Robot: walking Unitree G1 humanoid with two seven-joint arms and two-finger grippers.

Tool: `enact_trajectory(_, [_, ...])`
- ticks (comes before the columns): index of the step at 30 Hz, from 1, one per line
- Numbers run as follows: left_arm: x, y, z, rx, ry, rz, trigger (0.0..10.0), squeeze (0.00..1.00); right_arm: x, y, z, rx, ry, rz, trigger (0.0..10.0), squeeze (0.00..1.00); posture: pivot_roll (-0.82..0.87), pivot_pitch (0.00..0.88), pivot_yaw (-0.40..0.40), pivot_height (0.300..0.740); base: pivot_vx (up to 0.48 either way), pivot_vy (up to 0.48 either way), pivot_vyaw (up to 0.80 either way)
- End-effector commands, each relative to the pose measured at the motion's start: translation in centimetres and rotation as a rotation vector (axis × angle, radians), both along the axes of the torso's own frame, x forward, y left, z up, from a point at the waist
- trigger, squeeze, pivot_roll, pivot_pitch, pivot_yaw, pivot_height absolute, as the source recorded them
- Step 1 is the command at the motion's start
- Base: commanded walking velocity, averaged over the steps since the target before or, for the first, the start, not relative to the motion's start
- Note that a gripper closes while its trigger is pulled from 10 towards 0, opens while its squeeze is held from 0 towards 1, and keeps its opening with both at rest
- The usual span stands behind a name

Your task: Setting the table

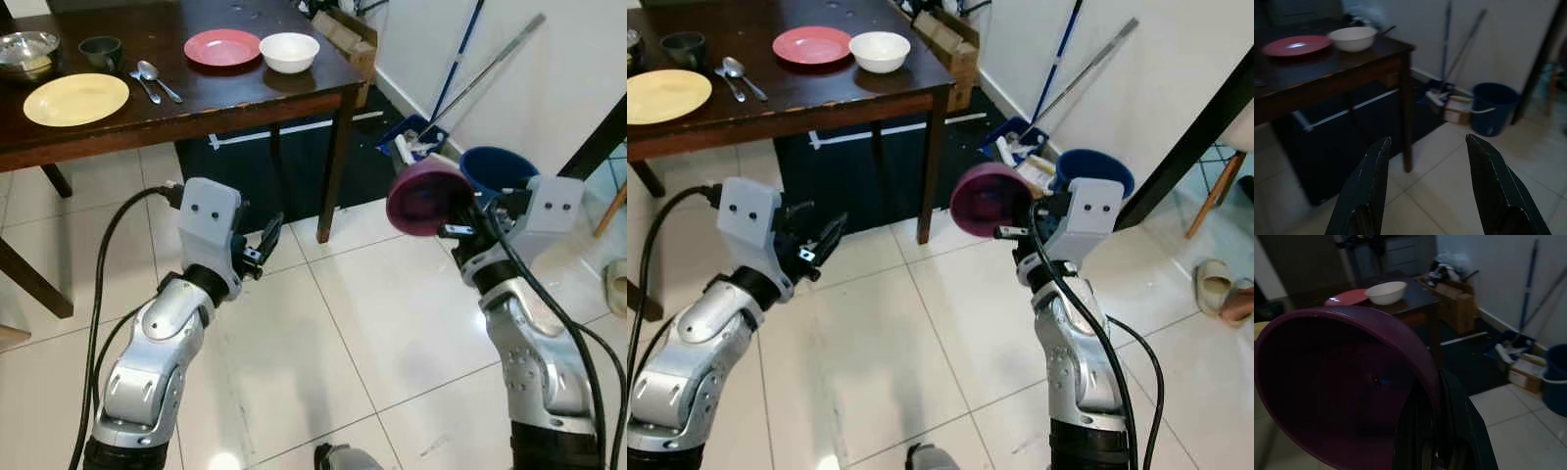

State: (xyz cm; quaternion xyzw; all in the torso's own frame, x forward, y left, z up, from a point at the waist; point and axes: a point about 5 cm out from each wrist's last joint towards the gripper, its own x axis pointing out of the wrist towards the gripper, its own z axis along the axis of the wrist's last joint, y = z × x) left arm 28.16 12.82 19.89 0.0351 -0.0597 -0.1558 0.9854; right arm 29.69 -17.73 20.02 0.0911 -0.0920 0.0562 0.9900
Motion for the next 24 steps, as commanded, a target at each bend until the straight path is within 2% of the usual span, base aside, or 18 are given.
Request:
enact_trajectory(1, [0.21,0.08,-0.21,0.006,0.004,0.019,10.0,0.00,-0.03,0.14,0.38,0.001,-0.023,0.011,10.0,0.00,-0.10,0.052,0.033,0.740,0.480,0.000,0.00])
enact_trajectory(24, [0.21,-0.39,-0.09,0.015,-0.015,0.006,10.0,0.00,-0.16,-0.09,0.08,-0.001,-0.017,-0.006,10.0,0.00,-0.10,0.059,0.041,0.740,0.480,0.000,0.00])
